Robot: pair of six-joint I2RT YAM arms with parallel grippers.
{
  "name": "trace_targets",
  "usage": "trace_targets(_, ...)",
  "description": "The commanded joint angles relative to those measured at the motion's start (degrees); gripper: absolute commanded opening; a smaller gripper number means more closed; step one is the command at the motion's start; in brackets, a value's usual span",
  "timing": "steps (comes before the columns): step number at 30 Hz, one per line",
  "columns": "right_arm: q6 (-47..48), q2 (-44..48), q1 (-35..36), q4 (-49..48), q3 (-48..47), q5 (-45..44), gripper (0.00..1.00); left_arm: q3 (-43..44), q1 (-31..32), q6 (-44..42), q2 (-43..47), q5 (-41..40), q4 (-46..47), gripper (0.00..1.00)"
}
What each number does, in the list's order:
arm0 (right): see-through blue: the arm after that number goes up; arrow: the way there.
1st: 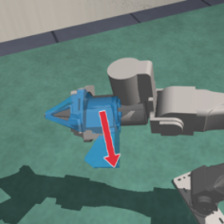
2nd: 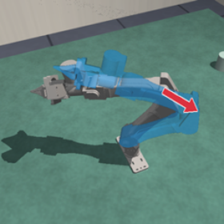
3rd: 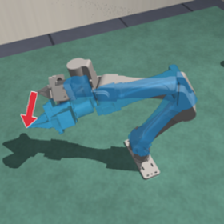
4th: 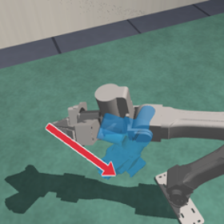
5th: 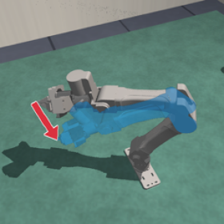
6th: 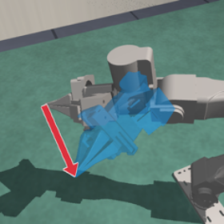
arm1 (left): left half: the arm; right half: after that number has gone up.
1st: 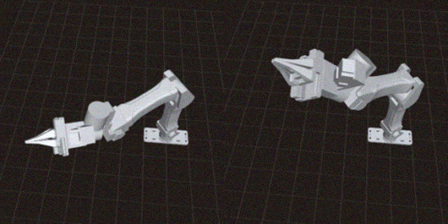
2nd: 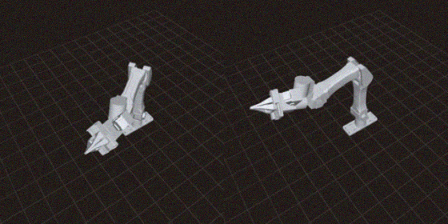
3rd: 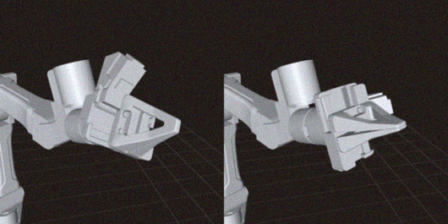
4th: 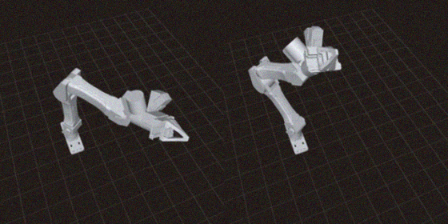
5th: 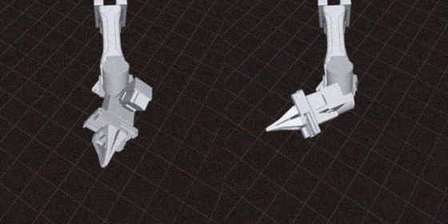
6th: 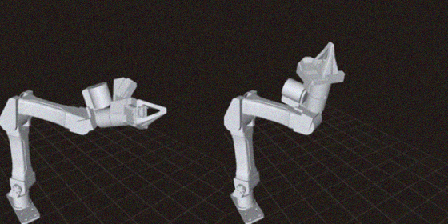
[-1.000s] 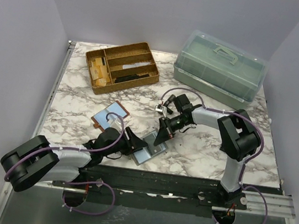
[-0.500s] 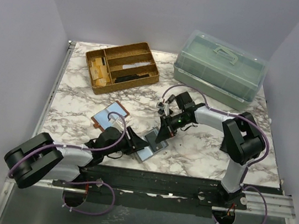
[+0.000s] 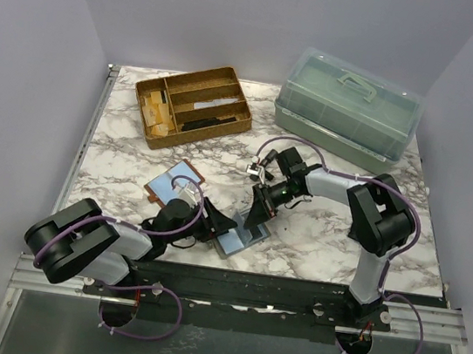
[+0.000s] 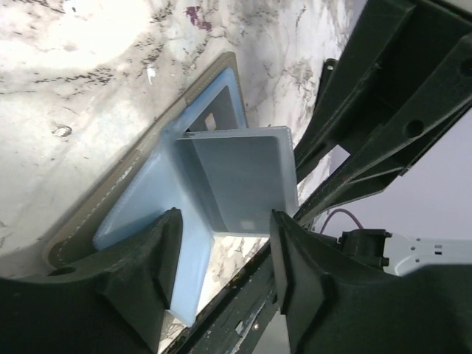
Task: Take the credit cards out of the card holder
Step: Remove the credit card from the card holder.
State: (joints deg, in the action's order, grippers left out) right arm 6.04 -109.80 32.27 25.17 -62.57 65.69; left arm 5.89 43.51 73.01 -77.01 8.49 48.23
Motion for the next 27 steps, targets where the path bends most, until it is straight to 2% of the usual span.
trace_targets(1,0.11,-2.78,0.56,0.82,-0.12,7.87,0.29,-2.02,-0.51,-0.10,-0.12,2.55,6.11,0.61)
trace_targets(6,0.52,-4.05,2.34,1.24,-0.41,8.08,0.30,-3.10,-0.46,0.91,0.94,2.04,6.62,0.70)
trace_targets(17,0.61,-4.76,3.56,1.28,-0.54,8.05,0.32,-5.65,-0.51,3.67,6.08,-0.26,6.27,0.72)
trace_targets(22,0.81,-5.07,4.10,1.48,-0.67,7.87,0.34,-5.48,-0.46,5.19,5.60,-0.69,3.96,0.70)
trace_targets(25,1.03,-5.24,4.37,1.62,-0.69,7.82,0.34,-4.37,-0.48,6.11,2.84,-0.29,3.89,0.65)
trace_targets(27,1.12,-5.38,4.46,1.77,-0.72,7.71,0.34,-3.41,-0.51,6.81,0.50,0.10,3.89,0.59)
